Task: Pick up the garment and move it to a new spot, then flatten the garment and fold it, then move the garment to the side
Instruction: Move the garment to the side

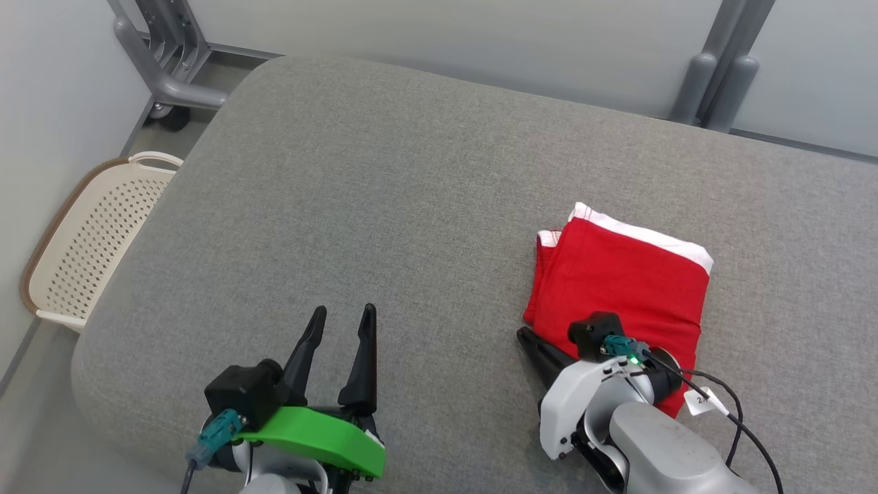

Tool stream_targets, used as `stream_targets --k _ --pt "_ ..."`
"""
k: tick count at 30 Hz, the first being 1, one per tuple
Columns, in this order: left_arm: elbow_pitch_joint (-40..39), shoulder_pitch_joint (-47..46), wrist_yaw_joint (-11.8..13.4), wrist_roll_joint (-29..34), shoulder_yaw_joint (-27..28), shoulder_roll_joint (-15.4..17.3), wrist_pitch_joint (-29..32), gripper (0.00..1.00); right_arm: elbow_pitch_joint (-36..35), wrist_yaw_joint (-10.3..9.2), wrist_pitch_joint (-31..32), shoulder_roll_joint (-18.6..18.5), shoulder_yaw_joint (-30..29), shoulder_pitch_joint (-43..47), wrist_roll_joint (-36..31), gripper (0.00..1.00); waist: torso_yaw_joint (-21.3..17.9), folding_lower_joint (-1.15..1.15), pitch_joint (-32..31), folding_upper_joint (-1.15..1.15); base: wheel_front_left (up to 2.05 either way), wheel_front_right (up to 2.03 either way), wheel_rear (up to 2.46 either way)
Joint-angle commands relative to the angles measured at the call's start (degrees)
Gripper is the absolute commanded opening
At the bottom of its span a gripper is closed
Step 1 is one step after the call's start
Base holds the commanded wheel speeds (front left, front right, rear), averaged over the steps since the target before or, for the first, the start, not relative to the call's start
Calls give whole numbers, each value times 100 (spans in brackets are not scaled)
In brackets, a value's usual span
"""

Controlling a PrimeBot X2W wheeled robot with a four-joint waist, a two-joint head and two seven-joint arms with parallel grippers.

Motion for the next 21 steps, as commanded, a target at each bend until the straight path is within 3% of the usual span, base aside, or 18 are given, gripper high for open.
stream_targets --k 1,8,16,17,18,20,21 --pt "25 -99 -27 19 25 -2 -32 100 23 0 -37 -22 60 -59 60 0 -21 0 -9 28 0 0 0" --pt "36 -10 6 2 68 50 -48 100 -273 0 -101 -21 174 -195 184 0 -244 0 -152 28 0 0 0" --pt "19 80 50 -9 78 131 2 100 -1010 0 -101 -21 -431 11 -62 0 -564 0 -424 28 0 0 0" --pt "12 94 57 -8 75 143 5 100 -1124 0 -102 -22 -567 57 -92 7 -610 0 -462 28 0 0 0" --pt "4 112 64 -15 68 148 16 100 -1208 0 -102 -22 -679 108 -133 21 -654 0 -502 28 0 0 0" --pt "-23 145 76 -17 67 170 31 100 -1404 0 -102 -29 -951 182 -234 56 -752 0 -559 28 0 0 0" --pt "-33 146 88 -21 70 177 36 100 -1485 0 -102 -38 -1080 227 -299 92 -802 0 -582 28 0 0 0"
